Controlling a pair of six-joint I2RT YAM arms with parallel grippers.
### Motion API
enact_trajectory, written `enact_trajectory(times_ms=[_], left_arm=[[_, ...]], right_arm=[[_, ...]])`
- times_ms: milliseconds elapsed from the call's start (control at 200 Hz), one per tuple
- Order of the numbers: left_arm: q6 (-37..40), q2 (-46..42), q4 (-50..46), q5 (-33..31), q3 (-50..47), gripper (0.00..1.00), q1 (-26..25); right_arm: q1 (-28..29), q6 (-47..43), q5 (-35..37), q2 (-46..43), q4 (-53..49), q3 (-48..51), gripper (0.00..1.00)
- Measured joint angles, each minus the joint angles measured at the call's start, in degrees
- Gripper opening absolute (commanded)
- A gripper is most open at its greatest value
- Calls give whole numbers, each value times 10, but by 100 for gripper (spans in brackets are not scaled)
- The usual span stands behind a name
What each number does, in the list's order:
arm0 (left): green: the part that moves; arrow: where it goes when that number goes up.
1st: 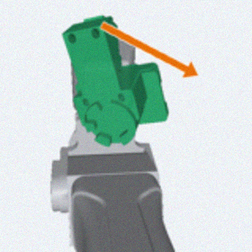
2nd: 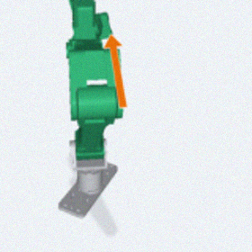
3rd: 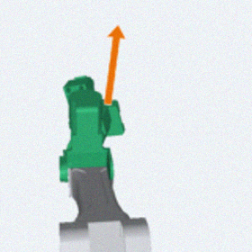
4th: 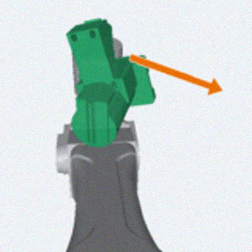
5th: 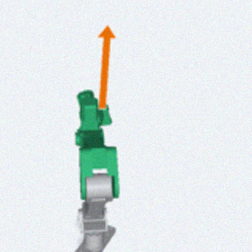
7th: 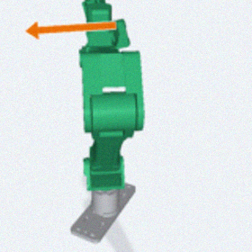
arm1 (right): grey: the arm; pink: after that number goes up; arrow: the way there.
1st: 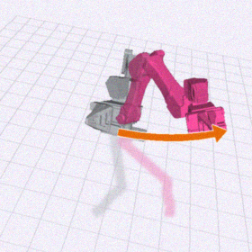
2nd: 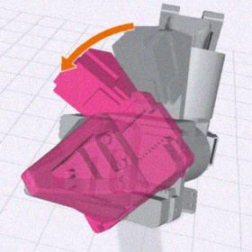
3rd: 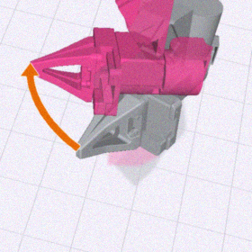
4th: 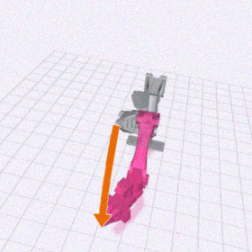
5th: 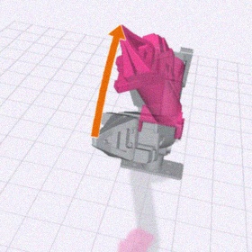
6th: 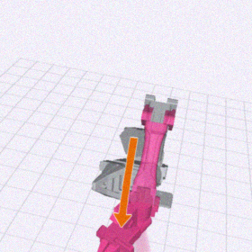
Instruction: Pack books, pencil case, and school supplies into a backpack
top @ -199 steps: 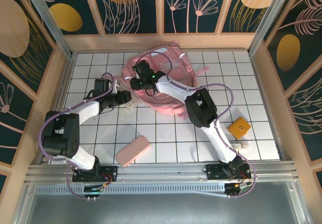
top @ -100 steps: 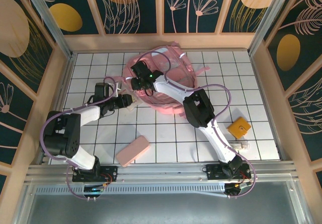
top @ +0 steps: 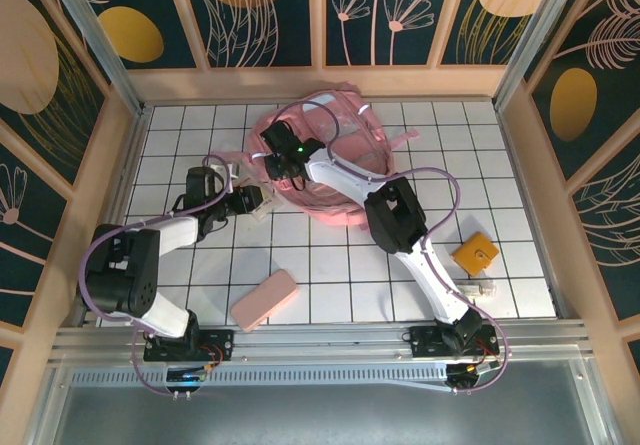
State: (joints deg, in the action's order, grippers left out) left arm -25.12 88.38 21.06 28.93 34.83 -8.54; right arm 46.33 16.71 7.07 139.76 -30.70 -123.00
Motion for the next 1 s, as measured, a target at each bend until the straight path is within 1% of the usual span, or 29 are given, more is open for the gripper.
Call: enact_trajectory(times_ms=[50, 115, 230, 390, 465, 586, 696, 766, 876, 961, 1001], left_arm=[[-2, -4, 8, -1, -5, 44, 0], [-3, -7, 15, -2, -9, 44, 0], [-5, -11, 25, -5, -15, 44, 0], [-7, -15, 30, -9, -23, 43, -2], [-9, -15, 30, -11, -25, 43, -5], [-11, -18, 35, -17, -31, 44, -17], [-15, -20, 45, -23, -35, 43, -26], [-17, -20, 50, -24, -35, 43, -29], [-18, -20, 57, -26, -35, 43, -35], [-18, -20, 58, -26, -35, 44, -39], [-18, -20, 58, -26, -35, 44, -42]], right_arm=[[-1, -3, 1, -1, -2, 0, 27], [-2, -8, 1, -1, -5, 0, 27], [-2, -11, 4, -1, -6, 1, 34], [-1, -14, 16, -7, -5, 11, 38], [-1, -13, 30, -8, -8, 11, 42], [-1, -14, 53, -8, -17, 11, 42], [0, -14, 65, -8, -22, 11, 39], [1, -19, 71, -8, -26, 11, 28], [1, -28, 75, -8, -41, 2, 19], [1, -27, 76, -8, -51, -9, 20], [0, -27, 76, -8, -55, -14, 22]])
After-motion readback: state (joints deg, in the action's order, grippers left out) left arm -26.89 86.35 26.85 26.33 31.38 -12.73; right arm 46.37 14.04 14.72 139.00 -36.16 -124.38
